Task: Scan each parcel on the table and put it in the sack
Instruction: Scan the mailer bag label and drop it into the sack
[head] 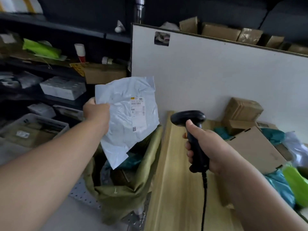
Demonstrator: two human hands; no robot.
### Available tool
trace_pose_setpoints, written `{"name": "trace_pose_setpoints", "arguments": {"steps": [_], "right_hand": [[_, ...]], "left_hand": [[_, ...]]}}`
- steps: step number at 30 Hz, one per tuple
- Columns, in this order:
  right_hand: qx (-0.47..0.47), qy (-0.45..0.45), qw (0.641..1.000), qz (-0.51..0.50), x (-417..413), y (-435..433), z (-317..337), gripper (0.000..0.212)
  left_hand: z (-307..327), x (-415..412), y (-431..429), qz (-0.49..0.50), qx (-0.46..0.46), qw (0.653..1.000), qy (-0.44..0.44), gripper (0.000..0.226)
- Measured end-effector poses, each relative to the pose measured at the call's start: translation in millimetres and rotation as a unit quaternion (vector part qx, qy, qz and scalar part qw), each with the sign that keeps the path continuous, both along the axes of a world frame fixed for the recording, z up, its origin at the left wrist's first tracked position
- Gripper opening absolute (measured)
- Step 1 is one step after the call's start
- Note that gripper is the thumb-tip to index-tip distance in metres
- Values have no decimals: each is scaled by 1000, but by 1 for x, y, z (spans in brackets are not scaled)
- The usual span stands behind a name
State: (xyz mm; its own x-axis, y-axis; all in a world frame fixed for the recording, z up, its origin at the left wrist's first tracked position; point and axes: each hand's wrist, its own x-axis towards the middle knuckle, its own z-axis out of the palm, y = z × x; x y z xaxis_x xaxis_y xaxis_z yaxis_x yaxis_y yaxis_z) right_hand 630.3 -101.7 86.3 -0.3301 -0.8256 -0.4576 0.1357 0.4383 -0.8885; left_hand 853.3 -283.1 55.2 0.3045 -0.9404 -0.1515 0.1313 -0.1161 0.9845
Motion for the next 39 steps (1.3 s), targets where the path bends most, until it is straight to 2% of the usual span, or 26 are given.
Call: {"name": "trace_pose_setpoints", "arguments": {"steps": [7,12,13,15,17,19,21,23,25,28,30,33,39], "right_hand": [[33,-17,999,-18,44,-43,-36,45],[79,-22,996,-36,50,-52,-63,47],[88,-21,995,-41,49,-53,-68,48],[101,-18,994,-46,47,-55,-77,50],[108,-17,993,-47,45,-56,-84,50],[112,-18,993,-44,44,-57,-90,49],[115,-16,992,-41,44,-56,-94,48],[114,-12,993,-37,43,-55,-96,48],[109,-8,993,-34,40,-52,-97,50],[102,-11,994,-36,33,-45,-96,52],[99,-11,994,-40,26,-38,-95,54],[95,-14,994,-50,11,-20,-90,51],[89,-24,990,-109,-40,37,-77,46]], "left_hand": [[-70,32,-40,5,70,997,-31,29],[-132,26,-49,15,179,984,16,22],[-145,24,-51,5,209,978,-1,23],[-168,22,-51,-42,285,956,-52,36],[-186,19,-48,-110,337,934,-53,40],[-195,18,-44,-187,373,906,-73,41],[-203,20,-40,-217,387,887,-127,57],[-207,26,-37,-177,368,879,-245,96],[-202,28,-31,-168,301,848,-403,124],[-191,20,-23,-208,116,796,-556,128],[-184,8,-15,-266,1,759,-595,120],[-171,-21,1,-358,-92,707,-603,107],[-138,-110,53,-453,-172,676,-555,94]]}}
